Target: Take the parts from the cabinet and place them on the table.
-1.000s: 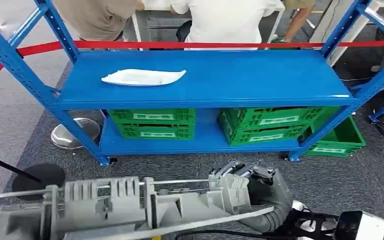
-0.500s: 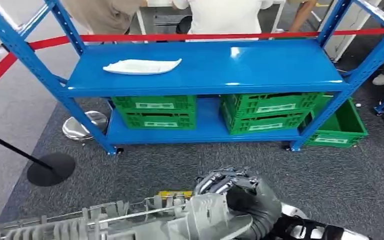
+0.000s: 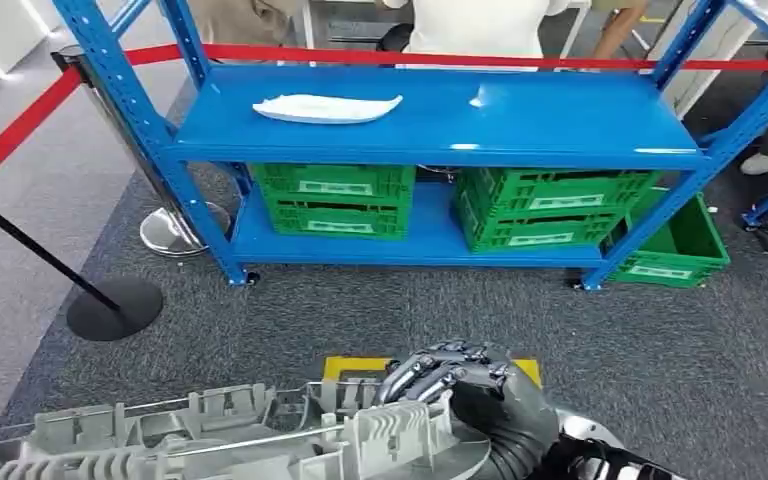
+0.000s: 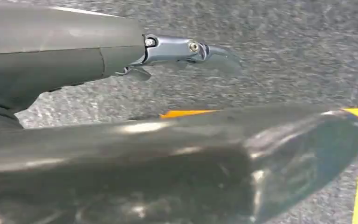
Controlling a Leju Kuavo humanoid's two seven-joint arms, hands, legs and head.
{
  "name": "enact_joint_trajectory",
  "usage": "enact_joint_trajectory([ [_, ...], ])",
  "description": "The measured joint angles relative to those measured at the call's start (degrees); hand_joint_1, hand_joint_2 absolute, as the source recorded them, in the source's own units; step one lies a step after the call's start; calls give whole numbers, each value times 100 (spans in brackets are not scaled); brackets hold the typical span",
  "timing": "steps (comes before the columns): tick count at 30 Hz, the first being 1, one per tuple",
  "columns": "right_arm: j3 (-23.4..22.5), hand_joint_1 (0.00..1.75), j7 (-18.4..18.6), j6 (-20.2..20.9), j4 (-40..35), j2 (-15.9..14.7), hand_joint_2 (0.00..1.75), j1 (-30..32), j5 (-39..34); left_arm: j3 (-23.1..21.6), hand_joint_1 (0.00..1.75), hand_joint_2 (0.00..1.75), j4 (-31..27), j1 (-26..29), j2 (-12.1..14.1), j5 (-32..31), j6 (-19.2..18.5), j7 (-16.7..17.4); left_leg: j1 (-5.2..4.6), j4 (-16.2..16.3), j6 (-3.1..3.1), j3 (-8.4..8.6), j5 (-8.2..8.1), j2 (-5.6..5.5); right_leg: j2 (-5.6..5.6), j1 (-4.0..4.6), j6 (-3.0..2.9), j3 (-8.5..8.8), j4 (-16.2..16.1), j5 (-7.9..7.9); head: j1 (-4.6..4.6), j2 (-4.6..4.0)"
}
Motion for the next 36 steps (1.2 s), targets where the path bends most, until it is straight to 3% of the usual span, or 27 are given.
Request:
enact_joint_trajectory([
  [1, 0, 175, -11, -26, -2, -9, 175, 3, 28, -15, 0, 0, 0, 3, 0, 2, 0, 0, -10, 2, -7, -86, 69, 0, 3, 2, -21, 155, -67, 193, -2, 0],
  [3, 0, 175, -15, -50, -20, -24, 175, 2, 48, -22, 0, 0, 0, 0, 0, 7, 0, 0, -19, 3, -30, -231, 192, -8, 19, 9, -87, 787, -854, 598, -2, 0],
  [4, 0, 175, -15, -57, -37, -28, 175, 0, 48, -24, 0, 0, 0, -10, 0, 9, 0, -2, -18, 6, -48, -265, 244, -19, 59, 15, -125, 1192, -1405, 587, -2, 0],
  [5, 0, 175, -17, -59, -66, -33, 175, -11, 50, -26, 0, 0, 0, -6, 0, 9, 0, -2, -31, 8, -82, -297, 288, -27, 102, 32, -149, 1523, -1915, 338, -2, 0],
  [6, 0, 175, -22, -65, -90, -37, 175, -10, 50, -26, 0, 0, 0, -6, 2, 11, 0, -2, -27, 3, -111, -298, 339, -29, 92, 39, -120, 1611, -2064, 313, -20, 0],
  [9, 0, 175, -35, -83, -109, -41, 175, -11, 48, -26, 0, 0, 13, 7, 17, 17, 13, -4, -13, -47, -228, -343, 514, -40, 85, 69, -232, 1424, -2040, 452, 28, 0],
  [10, 0, 175, -37, -87, -111, -41, 175, -17, 48, -26, 0, 0, 22, 7, 20, 37, 20, -9, 3, 4, -243, -404, 383, -42, 46, 28, -281, 1356, -2068, 542, 31, 0],
  [11, 0, 175, -39, -94, -118, -41, 175, -16, 48, -28, 0, 0, 22, 17, 7, 42, 26, -7, -3, 180, -257, -495, 41, -33, 48, 28, -339, 1292, -2069, 619, 7, 0],
  [12, 0, 175, -48, -103, -138, -41, 175, -13, 48, -35, 0, 0, 22, 16, 7, 46, 39, 29, 2, 566, -277, -611, -382, -32, 47, 28, -346, 1179, -2066, 709, -29, 0],
  [13, 0, 175, -61, -105, -149, -41, 175, -16, 48, -37, 0, 0, 22, -2, 9, 72, 94, 152, 2, 1000, -297, -721, -687, -31, 43, 31, -347, 1084, -2064, 772, -20, 0],
  [14, 0, 175, -83, -105, -155, -41, 175, -19, 50, -37, 0, 0, 22, -20, 11, 112, 162, 304, 0, 1451, -313, -821, -837, -31, 38, 31, -346, 987, -2060, 829, -26, 0],
  [15, 0, 175, -100, -105, -153, -41, 175, -20, 52, -37, 0, 0, 22, -26, 13, 155, 269, 532, 2, 1755, -322, -851, -773, -31, 20, 31, -340, 901, -2059, 893, -28, 0],
  [16, 0, 175, -111, -100, -153, -41, 175, -31, 59, -37, 0, 0, 22, -29, 15, 201, 374, 764, 5, 1823, -331, -798, -542, -30, 7, 30, -333, 824, -2057, 954, -28, 0],
  [18, 0, 175, -131, -92, -153, -41, 175, -93, 74, -37, 0, 0, 22, -32, 33, 243, 553, 1108, 18, 1430, -343, -428, -55, -24, 3, 21, -303, 659, -2022, 1067, -33, -2],
  [19, -2, 175, -148, -81, -155, -42, 175, -136, 85, -39, 0, 0, 22, -45, 46, 253, 614, 1178, 31, 918, -353, -51, -43, -12, 4, 19, -271, 586, -1982, 1113, -37, 0],
  [20, -11, 175, -168, -72, -173, -41, 175, -161, 96, -39, 0, 0, 22, -77, 46, 271, 660, 1246, 38, 399, -357, 361, -253, 3, 5, 53, -237, 530, -1939, 1133, -50, 0],
  [21, -28, 175, -190, -54, -203, -46, 175, -191, 100, -39, 0, 0, 22, -106, 63, 291, 706, 1298, 29, -26, -280, 578, -461, -12, 4, 68, -214, 491, -1866, 1153, -55, 0],
  [24, -68, 175, -249, -39, -243, -50, 175, -232, 85, -39, 0, 0, 22, -114, 70, 299, 741, 1373, 10, -27, -140, 498, -475, -25, -11, 41, -124, 468, -1877, 1266, -55, 0],
  [25, -79, 175, -256, -39, -258, -57, 175, -229, 83, -39, 0, 0, 22, -102, 70, 308, 748, 1392, 26, -33, -77, 481, -426, -1, 6, 27, -81, 414, -1838, 1232, -52, 0],
  [26, -87, 175, -258, -39, -282, -65, 175, -230, 81, -39, 0, 0, 22, -104, 72, 315, 754, 1405, 25, -33, -41, 464, -389, 16, 11, 24, -45, 346, -1665, 1031, -33, 0],
  [28, -131, 175, -295, -41, -315, -83, 175, -227, 89, -39, 0, 0, 22, -118, 79, 328, 763, 1405, 19, -30, -1, 386, -323, 43, 16, 10, 8, 9, -754, 496, -26, 0],
  [30, -182, 175, -376, -120, -348, -96, 175, -197, 199, -39, 0, 0, 22, -105, 87, 374, 793, 1405, 4, -25, -4, 327, -276, 88, 16, 7, 15, -236, 7, 187, -28, 0],
  [31, -219, 175, -409, -171, -385, -109, 175, -172, 287, -39, 0, 0, 22, -100, 87, 407, 804, 1401, -1, -25, -10, 315, -267, 113, 16, 7, 7, -160, -33, 242, -28, 0],
  [32, -243, 175, -424, -199, -426, -125, 175, -158, 350, -39, 0, 0, 22, -99, 87, 415, 811, 1397, -3, -25, -18, 315, -261, 142, 14, 8, -13, 68, -346, 405, -31, 0],
  [34, -286, 175, -428, -201, -491, -148, 175, -150, 393, -39, 0, 0, 22, -106, 87, 424, 822, 1368, -4, -25, -24, 336, -263, 210, -71, 16, -70, 716, -1422, 815, -28, 0],
  [35, -306, 175, -428, -201, -516, -157, 175, -149, 411, -39, 0, 0, 22, -107, 87, 443, 822, 1349, -13, -26, -48, 339, -261, 240, -303, 53, -92, 914, -1809, 764, -33, 0],
  [36, -310, 175, -428, -203, -533, -162, 175, -149, 422, -39, 0, 0, 22, -104, 92, 461, 824, 1333, -49, 5, -86, 308, -264, 265, -316, 97, -147, 958, -1888, 776, -26, 0],
])
